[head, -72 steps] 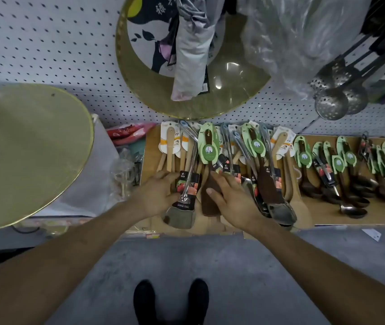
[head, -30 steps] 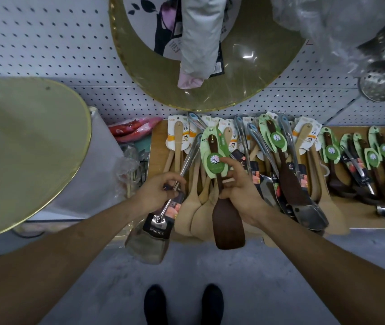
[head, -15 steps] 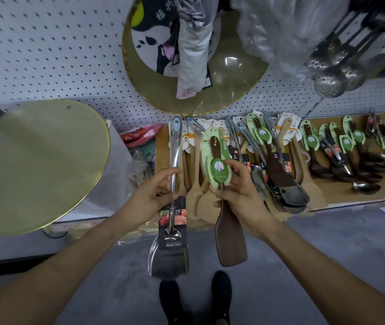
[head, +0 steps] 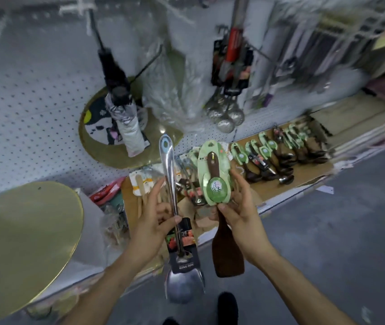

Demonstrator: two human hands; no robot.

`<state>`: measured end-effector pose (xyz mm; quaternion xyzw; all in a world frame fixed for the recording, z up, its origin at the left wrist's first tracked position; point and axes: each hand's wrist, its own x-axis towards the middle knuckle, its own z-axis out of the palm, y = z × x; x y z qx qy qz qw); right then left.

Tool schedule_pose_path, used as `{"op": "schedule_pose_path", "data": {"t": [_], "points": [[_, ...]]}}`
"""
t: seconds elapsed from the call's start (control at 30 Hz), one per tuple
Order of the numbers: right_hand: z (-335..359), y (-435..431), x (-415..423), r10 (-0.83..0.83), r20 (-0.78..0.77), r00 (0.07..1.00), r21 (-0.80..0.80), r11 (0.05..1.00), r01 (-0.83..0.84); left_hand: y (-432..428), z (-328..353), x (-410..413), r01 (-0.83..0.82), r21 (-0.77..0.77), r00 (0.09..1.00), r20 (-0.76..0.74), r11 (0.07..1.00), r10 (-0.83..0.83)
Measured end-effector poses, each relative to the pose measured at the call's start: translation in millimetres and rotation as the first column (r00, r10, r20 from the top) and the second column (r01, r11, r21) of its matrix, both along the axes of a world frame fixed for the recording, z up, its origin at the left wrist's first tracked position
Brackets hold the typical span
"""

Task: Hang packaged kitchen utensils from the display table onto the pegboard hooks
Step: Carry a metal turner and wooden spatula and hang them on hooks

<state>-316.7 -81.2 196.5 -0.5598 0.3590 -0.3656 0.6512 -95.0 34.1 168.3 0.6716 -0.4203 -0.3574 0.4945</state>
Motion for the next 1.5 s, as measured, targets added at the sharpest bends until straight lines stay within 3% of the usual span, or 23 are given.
{"op": "schedule_pose_path", "data": {"t": [0.23,0.53,0.7,1.1,1.5], "points": [[66.6,-27.6,-80.6,-0.214,0.040,0.976,-0.102,0.971,0.217,-73.7,64.9,-90.1,0.182,-0.163,0.981,-0.042,0.970,-0.192],[125.2,-110.9,-230.1,-0.411,0.075,0.908,-0.163,0.894,0.418,-212.1,146.7,-222.8,0.426,-0.173,0.898,0.199,0.888,-0.392],[156.4,-151.8,-314.5,-0.499,0.048,0.865,-0.231,0.838,0.495,-279.3,175.3,-305.7,0.495,-0.233,0.865,0.221,0.837,-0.450],[158.1,-242.5,-460.9,-0.708,0.022,0.706,-0.276,0.674,0.685,-410.0,173.0,-463.5,0.627,-0.299,0.778,0.186,0.720,-0.600],[139.6,-307.3,-537.0,-0.868,-0.099,0.487,-0.255,0.495,0.830,-542.6,154.5,-573.4,0.800,-0.292,0.583,0.173,0.524,-0.794]]}}
